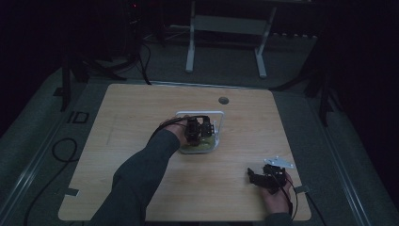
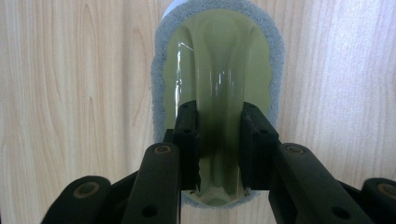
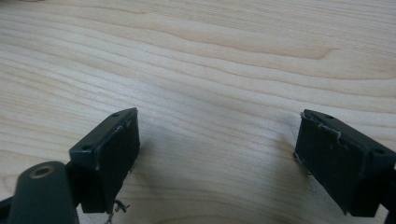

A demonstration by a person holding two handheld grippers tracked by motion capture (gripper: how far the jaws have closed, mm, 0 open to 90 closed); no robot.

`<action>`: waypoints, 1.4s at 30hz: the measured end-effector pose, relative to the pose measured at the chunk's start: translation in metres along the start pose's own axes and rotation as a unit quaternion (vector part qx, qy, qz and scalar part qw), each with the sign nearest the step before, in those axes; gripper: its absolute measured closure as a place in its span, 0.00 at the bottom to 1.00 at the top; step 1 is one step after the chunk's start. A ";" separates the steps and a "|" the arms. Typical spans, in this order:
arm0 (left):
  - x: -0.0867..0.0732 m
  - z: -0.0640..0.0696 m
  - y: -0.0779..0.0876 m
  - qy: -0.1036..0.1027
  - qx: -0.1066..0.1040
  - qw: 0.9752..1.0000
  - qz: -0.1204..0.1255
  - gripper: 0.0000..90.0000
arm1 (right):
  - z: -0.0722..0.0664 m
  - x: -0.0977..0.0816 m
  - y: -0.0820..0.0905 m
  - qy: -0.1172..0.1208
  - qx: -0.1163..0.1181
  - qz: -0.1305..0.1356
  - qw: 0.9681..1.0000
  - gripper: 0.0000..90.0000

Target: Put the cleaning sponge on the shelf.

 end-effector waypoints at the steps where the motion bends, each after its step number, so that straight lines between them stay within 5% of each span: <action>1: 0.000 0.000 -0.001 0.000 -0.002 1.000 0.001 0.80 | 0.000 0.000 0.000 0.000 0.000 0.000 1.000 0.15; 42: 0.007 -0.007 -0.020 -0.011 0.031 0.999 0.002 0.79 | 0.000 0.000 0.000 0.002 0.001 0.001 1.000 0.15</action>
Point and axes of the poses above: each handheld gripper's, and its own axes: y roughly backward along the jaws, x roughly out of its top, z roughly to its right, the point moved 3 cm from there along -y, roughly forward along the jaws, and after that the axes turned 11 degrees about y, right-handed, at the moved point
